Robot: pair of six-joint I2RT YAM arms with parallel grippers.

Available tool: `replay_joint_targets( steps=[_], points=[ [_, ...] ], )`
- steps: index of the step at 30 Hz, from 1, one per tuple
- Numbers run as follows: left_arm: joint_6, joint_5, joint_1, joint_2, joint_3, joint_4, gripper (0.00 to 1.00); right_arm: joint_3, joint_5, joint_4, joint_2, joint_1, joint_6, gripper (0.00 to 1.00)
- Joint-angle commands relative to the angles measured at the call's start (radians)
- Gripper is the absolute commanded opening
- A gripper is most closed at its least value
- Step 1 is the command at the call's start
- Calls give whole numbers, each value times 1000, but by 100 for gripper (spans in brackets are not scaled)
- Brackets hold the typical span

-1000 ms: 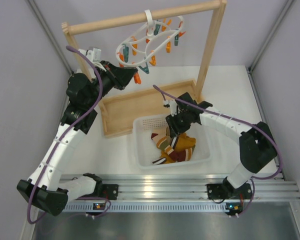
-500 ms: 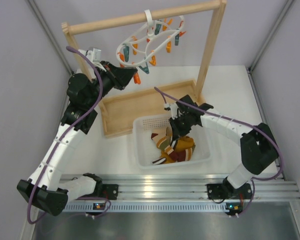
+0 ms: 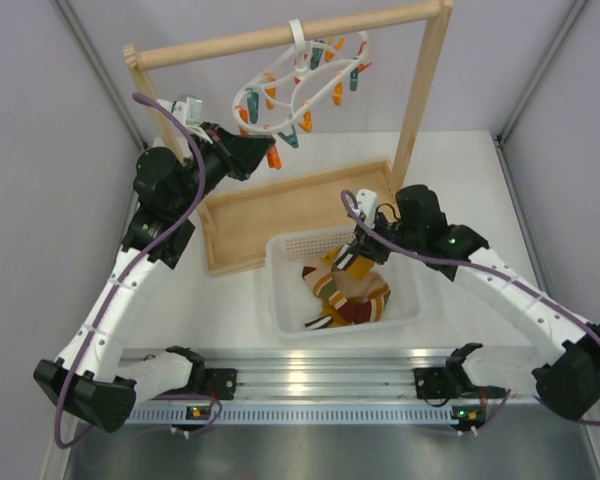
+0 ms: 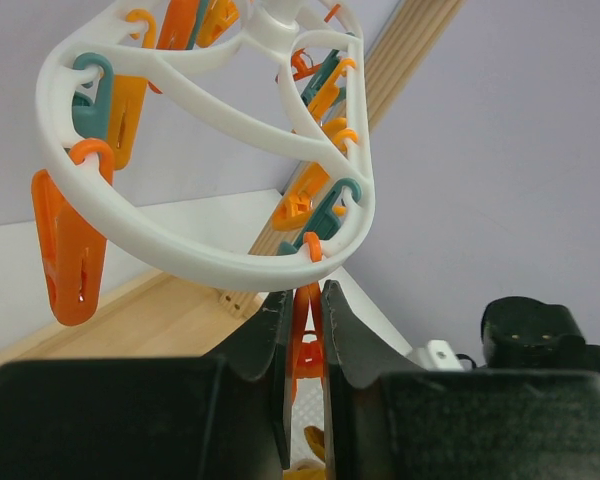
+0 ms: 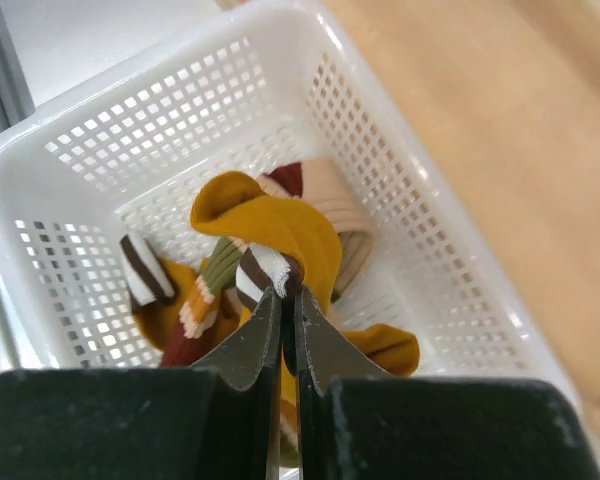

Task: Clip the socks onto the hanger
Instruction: Pick up the sock from the bin.

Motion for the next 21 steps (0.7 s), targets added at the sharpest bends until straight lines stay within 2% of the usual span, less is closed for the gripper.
replay_joint_targets(
  steps=[1, 6, 9, 10, 11, 12, 13, 15, 17, 18, 19, 20, 21],
  points=[
    [7, 60, 1, -30, -20, -75, 0, -49, -25, 165, -85, -2, -222, 0],
    [4, 65, 2, -29, -21, -79, 0, -52, -109, 69, -103, -1, -359, 0],
    [0, 65, 1, -29, -26, -75, 0, -101, 119, 96, -51, 92, -325, 0],
    [0, 65, 1, -29, -24, -75, 0, -78, 212, 61, -16, 131, -313, 0],
    [0, 66, 2, -26, -24, -75, 0, -45, 203, 8, 69, 133, -302, 0],
    [0, 65, 1, -26, -23, -77, 0, 29, 178, -123, 113, 133, -273, 0],
    [1, 66, 2, -26, -21, -75, 0, 61, 113, -182, 189, 134, -271, 0],
    [1, 66, 1, -27, -21, -75, 0, 103, 54, -293, 231, 134, -288, 7],
    [0, 65, 2, -27, -20, -74, 0, 94, 43, -294, 242, 131, -291, 21],
    [0, 63, 1, -27, -23, -75, 0, 79, 57, -283, 241, 128, -288, 22],
    [0, 62, 1, -27, -23, -75, 0, 75, 63, -275, 241, 126, -291, 19],
    [-2, 62, 1, -30, -24, -74, 0, 72, 66, -272, 241, 123, -294, 0],
    [0, 63, 2, -29, -24, -74, 0, 71, 66, -269, 239, 120, -296, 0]
  ],
)
